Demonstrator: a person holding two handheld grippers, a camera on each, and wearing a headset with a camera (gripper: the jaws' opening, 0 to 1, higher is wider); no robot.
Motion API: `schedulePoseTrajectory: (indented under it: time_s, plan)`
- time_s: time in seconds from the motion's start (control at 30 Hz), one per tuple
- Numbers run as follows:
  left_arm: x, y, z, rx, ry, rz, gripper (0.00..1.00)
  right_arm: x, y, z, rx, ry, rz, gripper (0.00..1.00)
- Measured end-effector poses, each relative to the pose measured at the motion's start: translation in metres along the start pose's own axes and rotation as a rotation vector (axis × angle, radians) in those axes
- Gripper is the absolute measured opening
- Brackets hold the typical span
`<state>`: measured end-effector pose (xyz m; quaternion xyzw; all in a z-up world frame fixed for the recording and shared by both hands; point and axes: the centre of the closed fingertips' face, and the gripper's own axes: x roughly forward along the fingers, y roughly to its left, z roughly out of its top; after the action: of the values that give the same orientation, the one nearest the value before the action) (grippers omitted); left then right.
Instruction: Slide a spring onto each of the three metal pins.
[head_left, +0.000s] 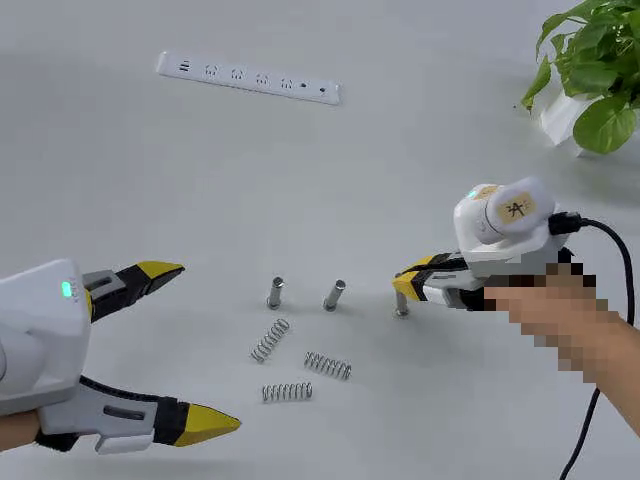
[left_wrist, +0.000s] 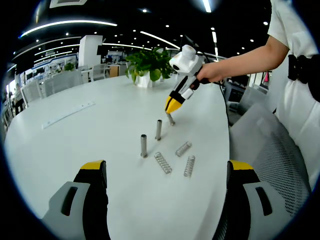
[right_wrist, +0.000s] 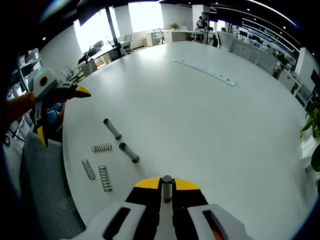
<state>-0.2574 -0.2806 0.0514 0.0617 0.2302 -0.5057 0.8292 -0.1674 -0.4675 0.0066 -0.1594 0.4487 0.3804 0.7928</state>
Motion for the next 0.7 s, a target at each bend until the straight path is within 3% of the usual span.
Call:
schedulePoseTrajectory:
  time_s: [0.7]
  plan:
    - [0.002,-0.003,0.002,0.003,0.003,-0.007,0.99,-0.012,0.002,-0.013,0.013,-0.063,-0.028,0.04]
